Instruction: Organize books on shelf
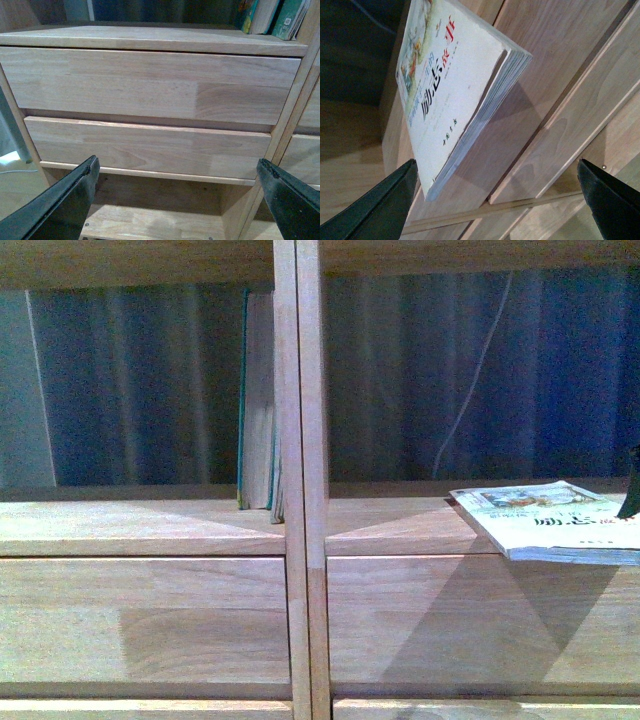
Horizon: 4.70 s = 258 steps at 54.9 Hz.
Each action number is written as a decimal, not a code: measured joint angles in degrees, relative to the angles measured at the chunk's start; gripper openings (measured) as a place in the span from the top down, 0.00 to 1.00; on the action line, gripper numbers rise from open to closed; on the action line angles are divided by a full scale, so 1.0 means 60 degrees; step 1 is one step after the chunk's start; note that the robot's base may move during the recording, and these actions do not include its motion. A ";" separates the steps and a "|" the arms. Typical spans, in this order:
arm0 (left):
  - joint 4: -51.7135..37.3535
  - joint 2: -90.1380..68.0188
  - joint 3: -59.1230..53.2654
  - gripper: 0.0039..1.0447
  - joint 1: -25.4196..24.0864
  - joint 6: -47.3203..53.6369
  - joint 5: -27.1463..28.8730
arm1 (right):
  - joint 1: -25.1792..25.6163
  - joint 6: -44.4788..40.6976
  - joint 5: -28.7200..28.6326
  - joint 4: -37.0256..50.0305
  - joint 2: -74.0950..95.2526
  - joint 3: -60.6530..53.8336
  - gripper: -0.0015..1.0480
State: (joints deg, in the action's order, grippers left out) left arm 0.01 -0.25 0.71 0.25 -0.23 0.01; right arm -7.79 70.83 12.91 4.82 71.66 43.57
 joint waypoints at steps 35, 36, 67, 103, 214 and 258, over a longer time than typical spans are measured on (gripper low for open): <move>0.0000 0.0000 0.0000 0.07 0.0000 0.0000 0.0000 | 0.0142 0.1147 -0.0419 0.0769 0.2000 0.1570 0.07; 0.0000 0.0000 0.0000 0.07 0.0000 0.0000 0.0000 | 0.0157 0.1169 -0.0441 0.0769 0.2051 0.1628 0.07; 0.0000 0.0000 0.0000 0.07 0.0000 0.0000 -0.0004 | 0.0259 0.1264 -0.0397 0.0812 0.2965 0.2463 0.15; 0.0000 0.0000 0.0000 0.07 0.0000 0.0000 0.0000 | 0.0295 0.1184 -0.0186 0.0885 0.3089 0.2605 0.93; -0.0233 -0.0954 0.0076 0.07 -0.1508 -0.0892 -0.4218 | 0.2382 -0.1519 -0.3767 0.0867 -0.3231 0.0951 0.93; -0.7657 -0.6040 0.3920 0.07 -0.3548 -0.6448 -1.0677 | 0.3217 -0.1789 -0.4025 0.0798 -0.3053 0.0448 0.93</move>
State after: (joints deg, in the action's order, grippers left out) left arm -45.93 -36.49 24.23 -21.04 -38.92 -64.05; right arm 11.51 60.10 -11.25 9.61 53.34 46.26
